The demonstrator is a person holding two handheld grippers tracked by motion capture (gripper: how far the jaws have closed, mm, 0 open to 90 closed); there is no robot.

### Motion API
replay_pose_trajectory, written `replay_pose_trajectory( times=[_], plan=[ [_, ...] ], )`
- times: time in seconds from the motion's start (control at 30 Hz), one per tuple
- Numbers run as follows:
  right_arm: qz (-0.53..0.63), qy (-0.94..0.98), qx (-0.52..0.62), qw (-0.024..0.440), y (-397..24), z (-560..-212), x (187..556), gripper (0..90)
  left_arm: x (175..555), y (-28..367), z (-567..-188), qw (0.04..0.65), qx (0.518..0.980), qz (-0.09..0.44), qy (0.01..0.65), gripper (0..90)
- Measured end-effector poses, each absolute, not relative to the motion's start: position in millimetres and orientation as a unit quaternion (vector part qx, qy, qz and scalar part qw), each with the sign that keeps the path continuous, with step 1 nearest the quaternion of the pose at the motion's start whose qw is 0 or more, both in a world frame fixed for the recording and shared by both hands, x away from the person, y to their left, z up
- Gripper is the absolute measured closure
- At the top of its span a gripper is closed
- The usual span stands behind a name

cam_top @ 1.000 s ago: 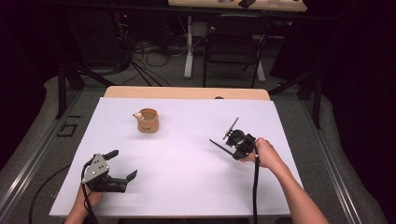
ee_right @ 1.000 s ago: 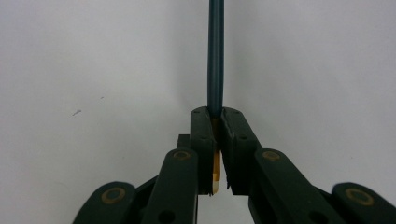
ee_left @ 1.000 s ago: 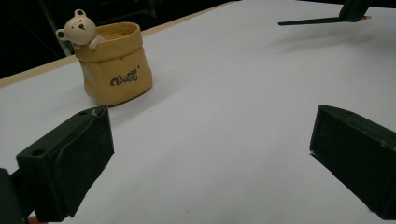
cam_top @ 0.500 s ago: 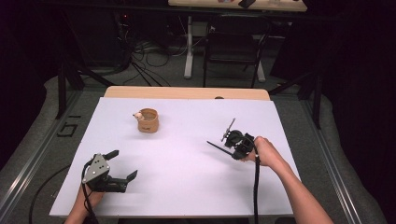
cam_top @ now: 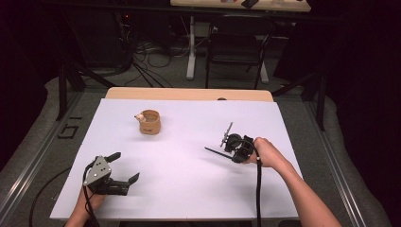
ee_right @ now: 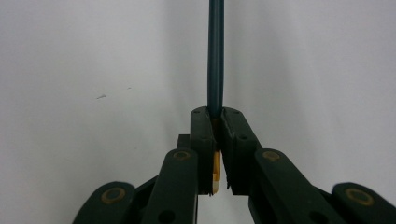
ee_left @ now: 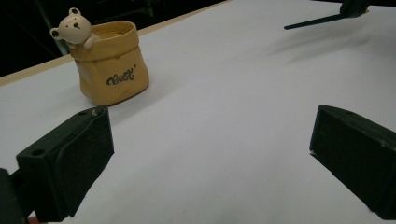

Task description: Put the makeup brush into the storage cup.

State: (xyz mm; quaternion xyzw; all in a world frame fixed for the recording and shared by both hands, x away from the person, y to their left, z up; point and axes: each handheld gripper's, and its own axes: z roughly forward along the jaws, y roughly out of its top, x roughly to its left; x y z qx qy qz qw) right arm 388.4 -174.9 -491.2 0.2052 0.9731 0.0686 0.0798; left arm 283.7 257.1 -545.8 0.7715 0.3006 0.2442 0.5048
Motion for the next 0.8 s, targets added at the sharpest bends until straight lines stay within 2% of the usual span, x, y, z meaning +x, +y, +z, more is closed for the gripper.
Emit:
replay_pose_trajectory(
  times=[0.33,0.57,0.8],
  plan=[
    [0.07,0.978,0.179,0.076,-167.9,-491.4,386.3,84.3,284.1,254.1,-546.5,0.502,0.782,0.233,0.287,0.0],
    [0.096,0.979,0.16,0.085,-160.9,-495.6,383.3,84.2,287.2,251.8,-545.0,0.485,0.796,0.224,0.284,0.0],
    [0.068,0.985,0.14,0.078,-151.6,-489.6,381.8,84.2,291.8,244.2,-537.1,0.457,0.82,0.21,0.274,0.1]
  ],
)
